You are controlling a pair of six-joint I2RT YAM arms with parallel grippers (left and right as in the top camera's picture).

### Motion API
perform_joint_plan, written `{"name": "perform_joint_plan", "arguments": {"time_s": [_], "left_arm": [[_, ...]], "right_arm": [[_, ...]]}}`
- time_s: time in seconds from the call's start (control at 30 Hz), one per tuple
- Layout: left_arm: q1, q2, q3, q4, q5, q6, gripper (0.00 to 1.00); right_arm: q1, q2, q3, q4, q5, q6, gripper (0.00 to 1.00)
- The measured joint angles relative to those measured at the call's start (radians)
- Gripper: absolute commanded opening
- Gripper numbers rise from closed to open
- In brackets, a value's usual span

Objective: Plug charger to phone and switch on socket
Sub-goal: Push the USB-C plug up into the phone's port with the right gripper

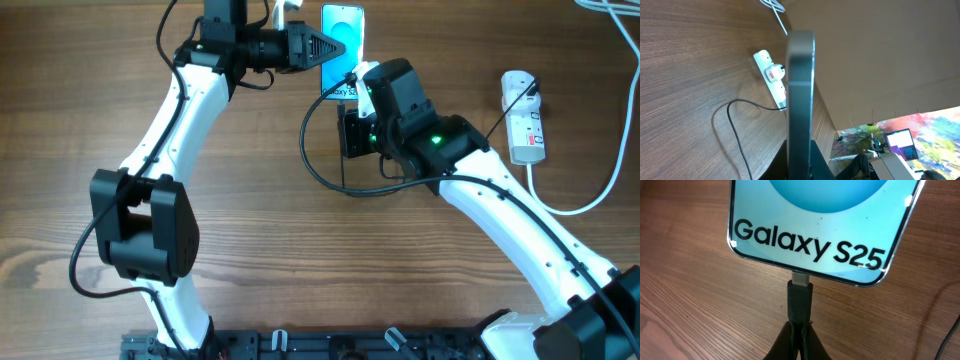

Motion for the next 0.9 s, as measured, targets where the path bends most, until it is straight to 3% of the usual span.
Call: {"name": "perform_joint_plan", "arguments": {"time_s": [0.9], "left_arm": [[-0.001, 0.0, 0.0, -0.004, 0.019, 0.0, 0.04]], "right_arm": [[0.0, 0.0, 0.0, 0.006, -0.011, 0.0, 0.04]]}}
